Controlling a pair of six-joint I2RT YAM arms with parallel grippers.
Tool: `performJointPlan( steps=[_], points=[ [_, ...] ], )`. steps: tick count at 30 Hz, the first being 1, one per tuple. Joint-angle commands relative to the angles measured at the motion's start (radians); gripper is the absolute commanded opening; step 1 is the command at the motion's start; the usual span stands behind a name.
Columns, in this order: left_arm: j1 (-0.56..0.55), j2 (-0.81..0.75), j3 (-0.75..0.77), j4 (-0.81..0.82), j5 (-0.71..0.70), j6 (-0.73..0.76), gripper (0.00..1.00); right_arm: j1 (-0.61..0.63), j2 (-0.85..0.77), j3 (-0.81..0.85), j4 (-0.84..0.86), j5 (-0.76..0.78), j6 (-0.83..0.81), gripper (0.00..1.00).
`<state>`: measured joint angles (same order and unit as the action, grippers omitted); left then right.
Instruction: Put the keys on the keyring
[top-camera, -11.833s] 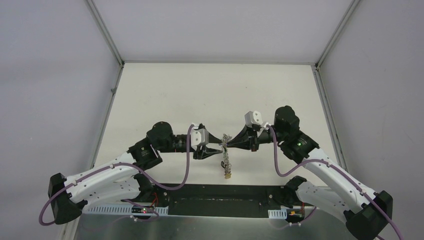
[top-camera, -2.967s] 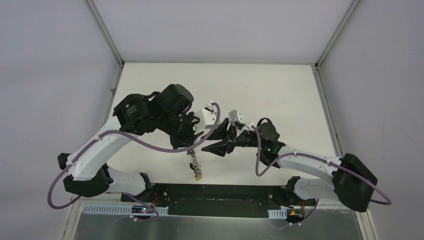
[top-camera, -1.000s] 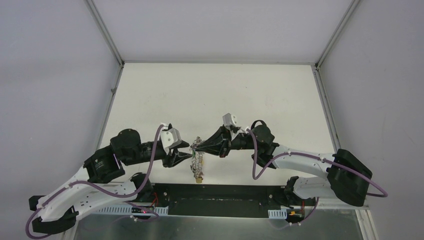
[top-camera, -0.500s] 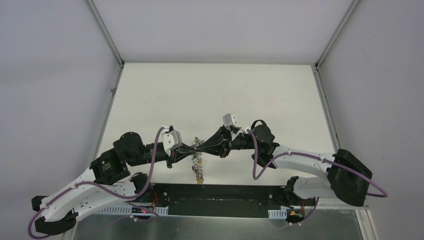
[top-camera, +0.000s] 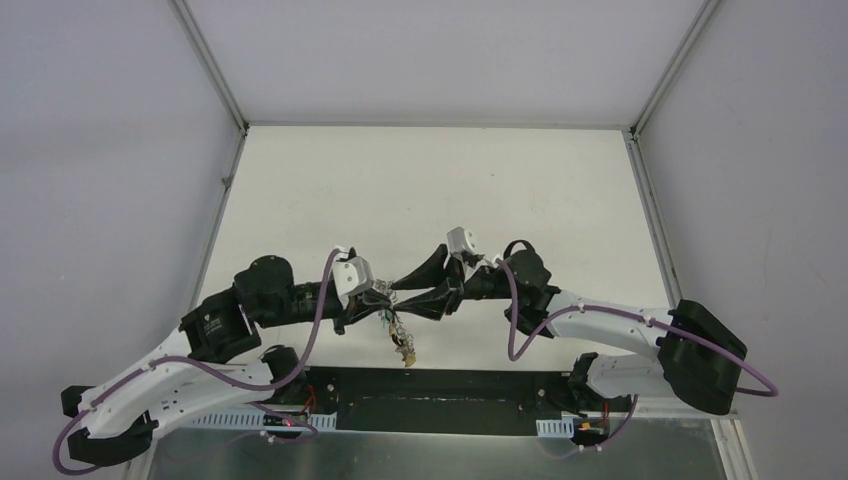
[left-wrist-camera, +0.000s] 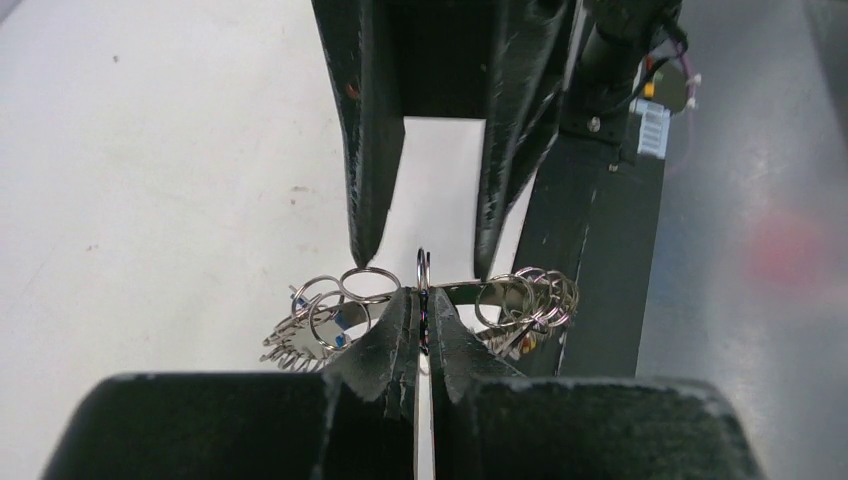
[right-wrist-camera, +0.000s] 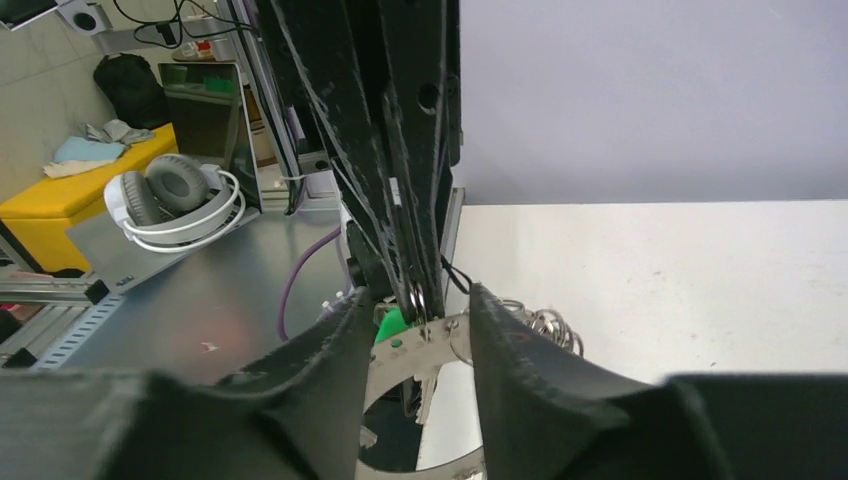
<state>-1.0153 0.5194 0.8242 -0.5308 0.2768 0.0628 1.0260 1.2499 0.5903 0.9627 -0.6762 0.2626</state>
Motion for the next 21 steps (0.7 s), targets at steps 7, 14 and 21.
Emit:
performJointPlan(
  steps=[7,14,21],
  points=[
    [-0.005,0.236,0.294,-0.286,-0.004,0.158,0.00,0.004,-0.119,-0.009,-0.048,0.051,-0.063,0.60],
    [-0.006,0.416,0.532,-0.542,-0.023,0.235,0.00,0.003,-0.173,-0.016,-0.149,0.083,-0.114,0.60],
    [-0.005,0.561,0.708,-0.760,-0.094,0.243,0.00,0.004,-0.153,-0.005,-0.162,0.098,-0.112,0.54]
  ],
)
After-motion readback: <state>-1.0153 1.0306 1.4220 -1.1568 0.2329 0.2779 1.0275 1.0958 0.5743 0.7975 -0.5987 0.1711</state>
